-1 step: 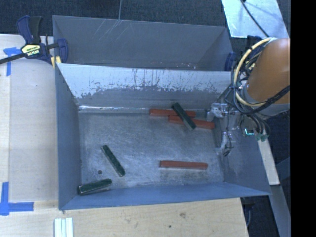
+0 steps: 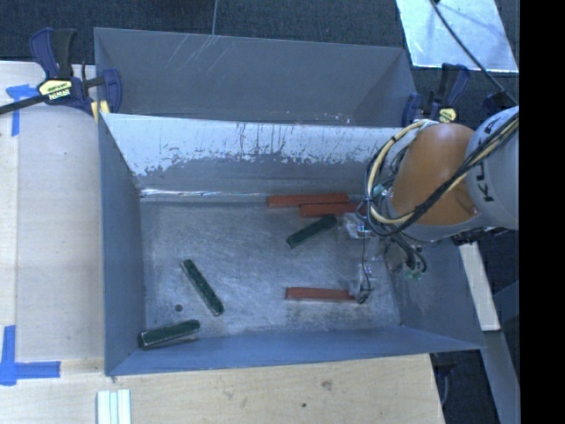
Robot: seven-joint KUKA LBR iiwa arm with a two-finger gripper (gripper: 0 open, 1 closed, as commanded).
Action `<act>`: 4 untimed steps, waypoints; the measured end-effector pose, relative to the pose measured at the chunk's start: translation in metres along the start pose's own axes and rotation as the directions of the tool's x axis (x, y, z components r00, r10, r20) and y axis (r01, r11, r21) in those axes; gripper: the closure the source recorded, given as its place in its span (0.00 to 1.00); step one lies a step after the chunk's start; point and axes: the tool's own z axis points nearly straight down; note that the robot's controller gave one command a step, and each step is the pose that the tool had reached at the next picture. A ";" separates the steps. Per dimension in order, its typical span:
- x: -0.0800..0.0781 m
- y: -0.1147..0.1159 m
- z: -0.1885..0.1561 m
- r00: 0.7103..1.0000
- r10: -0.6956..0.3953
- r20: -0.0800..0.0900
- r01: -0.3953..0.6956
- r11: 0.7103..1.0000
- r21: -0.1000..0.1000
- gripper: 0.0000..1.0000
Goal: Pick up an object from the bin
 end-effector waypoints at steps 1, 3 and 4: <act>0.057 0.085 -0.006 0.997 0.081 0.008 -0.081 0.997 -0.004 0.00; 0.009 0.050 -0.083 0.933 0.361 0.012 -0.361 0.933 -0.003 0.00; -0.044 -0.012 -0.012 0.947 0.320 0.013 -0.320 0.947 0.000 0.00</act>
Offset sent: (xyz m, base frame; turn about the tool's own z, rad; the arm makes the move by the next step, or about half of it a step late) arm -0.0519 0.0829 0.0064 0.0870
